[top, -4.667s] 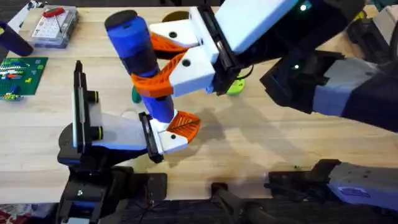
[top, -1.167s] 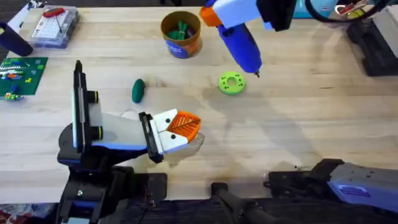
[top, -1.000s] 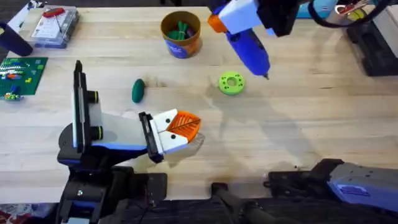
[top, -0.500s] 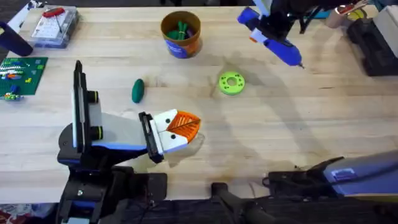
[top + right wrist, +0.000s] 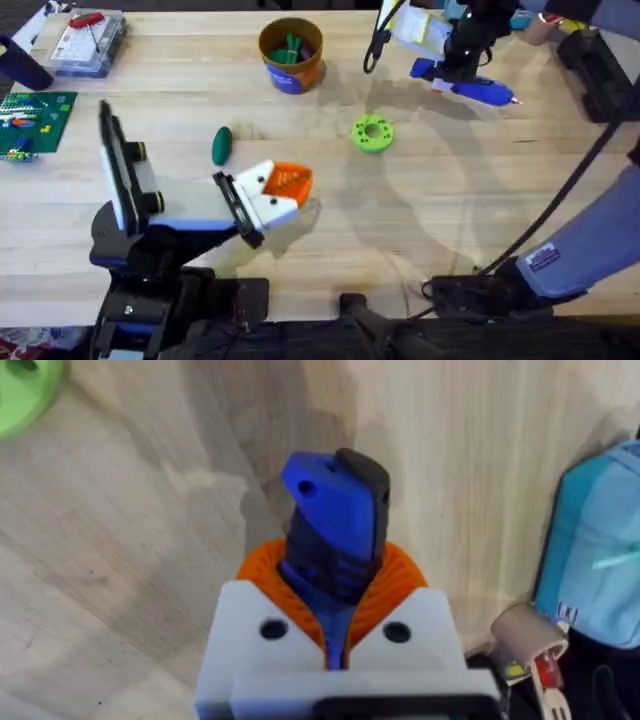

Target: Pick up the gripper from the table and insert it into the empty holder that is missing its gripper. Then pick up a screw, insert it into the mounting hole, and use the screwdriver to tighten it. Finally, clean up the table by picking up the vegetable and placing it into the bucket.

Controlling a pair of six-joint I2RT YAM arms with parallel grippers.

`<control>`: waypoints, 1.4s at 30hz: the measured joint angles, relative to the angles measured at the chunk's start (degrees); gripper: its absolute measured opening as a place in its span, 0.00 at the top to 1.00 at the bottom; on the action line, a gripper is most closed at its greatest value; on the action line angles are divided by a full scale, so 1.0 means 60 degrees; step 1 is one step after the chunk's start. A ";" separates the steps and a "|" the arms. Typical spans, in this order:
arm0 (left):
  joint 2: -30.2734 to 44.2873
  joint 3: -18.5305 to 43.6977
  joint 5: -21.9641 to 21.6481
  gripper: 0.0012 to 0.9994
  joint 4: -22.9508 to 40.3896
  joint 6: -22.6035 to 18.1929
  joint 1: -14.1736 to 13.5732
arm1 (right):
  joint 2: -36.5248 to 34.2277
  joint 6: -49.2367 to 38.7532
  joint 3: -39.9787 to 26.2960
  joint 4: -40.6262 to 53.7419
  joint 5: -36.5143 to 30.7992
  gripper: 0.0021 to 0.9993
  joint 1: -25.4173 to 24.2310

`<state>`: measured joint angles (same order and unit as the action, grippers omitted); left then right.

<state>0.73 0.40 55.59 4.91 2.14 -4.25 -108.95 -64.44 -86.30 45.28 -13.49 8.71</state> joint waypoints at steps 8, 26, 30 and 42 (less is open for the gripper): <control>0.0000 0.0000 -0.2495 1.00 -0.0243 0.0410 0.0000 | -0.0029 -0.0751 0.0006 -0.0052 0.0285 0.95 0.0028; 0.0000 0.0000 -0.3245 1.00 -0.0278 0.0472 0.0000 | -0.1003 -0.0918 0.0010 0.0011 0.0433 0.95 0.0029; 0.0000 0.0000 -0.3245 1.00 -0.0278 0.0472 0.0000 | -0.1117 -0.0890 0.0010 0.0029 0.0429 0.83 0.0029; 0.0000 -0.0004 -0.3456 0.01 -0.0415 0.0685 0.0000 | -0.0511 0.1106 0.0013 0.0039 0.0444 0.01 0.0047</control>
<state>0.73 0.38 34.85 2.43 6.25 -4.25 -112.02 -57.81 -86.22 45.51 -10.83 8.99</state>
